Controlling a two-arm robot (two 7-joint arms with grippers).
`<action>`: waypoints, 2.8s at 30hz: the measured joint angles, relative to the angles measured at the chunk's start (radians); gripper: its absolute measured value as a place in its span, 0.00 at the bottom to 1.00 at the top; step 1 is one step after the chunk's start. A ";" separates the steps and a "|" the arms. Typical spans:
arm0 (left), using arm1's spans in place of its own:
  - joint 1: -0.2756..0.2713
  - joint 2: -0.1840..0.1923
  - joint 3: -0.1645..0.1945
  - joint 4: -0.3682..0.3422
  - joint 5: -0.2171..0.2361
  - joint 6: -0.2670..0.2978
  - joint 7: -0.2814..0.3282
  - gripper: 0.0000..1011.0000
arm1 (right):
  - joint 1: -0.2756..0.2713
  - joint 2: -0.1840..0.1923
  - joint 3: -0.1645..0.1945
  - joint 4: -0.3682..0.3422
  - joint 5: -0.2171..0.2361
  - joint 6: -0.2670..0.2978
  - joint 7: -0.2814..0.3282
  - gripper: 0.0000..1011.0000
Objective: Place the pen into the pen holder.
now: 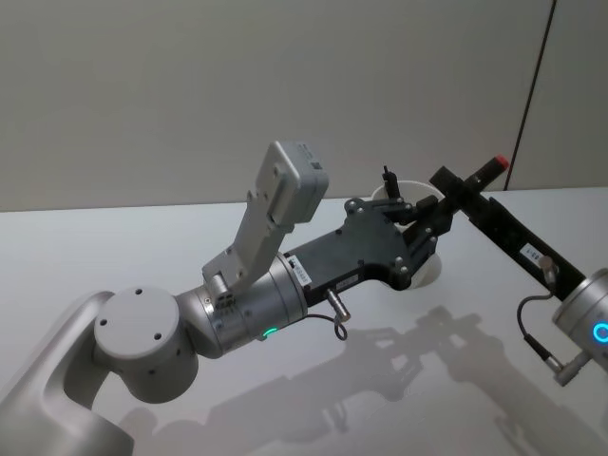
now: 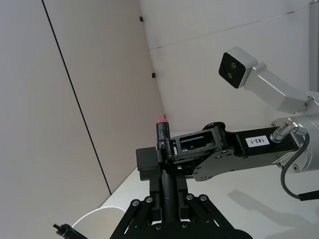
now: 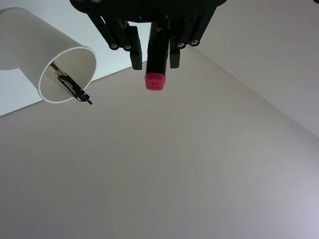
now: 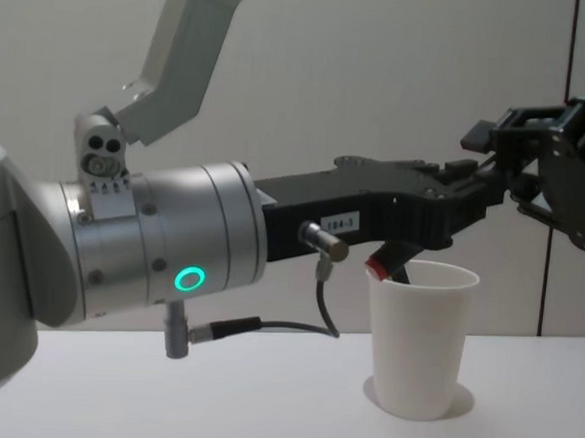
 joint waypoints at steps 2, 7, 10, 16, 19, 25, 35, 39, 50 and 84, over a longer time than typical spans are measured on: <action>0.000 0.000 0.000 0.000 0.000 0.000 0.000 0.18 | 0.000 0.000 0.000 0.000 0.000 0.000 0.002 0.30; 0.000 0.000 0.000 0.000 0.000 0.000 0.000 0.18 | 0.000 0.000 0.000 0.000 0.000 0.000 0.002 0.21; 0.000 0.000 0.000 0.000 0.000 0.000 0.000 0.18 | 0.000 0.000 0.000 0.000 0.000 0.000 0.002 0.20; 0.000 0.000 0.000 0.000 0.000 0.000 0.000 0.18 | 0.000 0.000 0.000 0.000 0.000 0.000 0.002 0.20; 0.000 0.000 0.000 0.000 0.000 0.000 0.000 0.18 | 0.000 0.000 0.000 0.000 0.000 0.000 0.001 0.20; 0.000 0.000 -0.001 -0.001 -0.001 -0.001 0.000 0.24 | 0.000 0.000 0.001 0.001 0.000 0.000 -0.002 0.20; 0.000 0.000 -0.001 0.000 -0.001 -0.001 0.000 0.54 | 0.000 0.000 0.001 0.001 0.000 0.000 -0.002 0.20; 0.000 0.000 0.000 0.000 -0.001 -0.001 0.000 0.66 | 0.000 0.000 0.000 0.001 0.000 0.000 -0.002 0.20; 0.000 0.000 0.000 0.000 0.000 0.000 0.000 0.95 | 0.002 0.002 0.000 0.001 -0.002 -0.007 0.000 0.20; 0.000 0.000 0.000 0.000 0.000 0.000 0.000 0.99 | 0.204 -0.011 0.018 0.235 -0.368 -0.164 0.176 0.20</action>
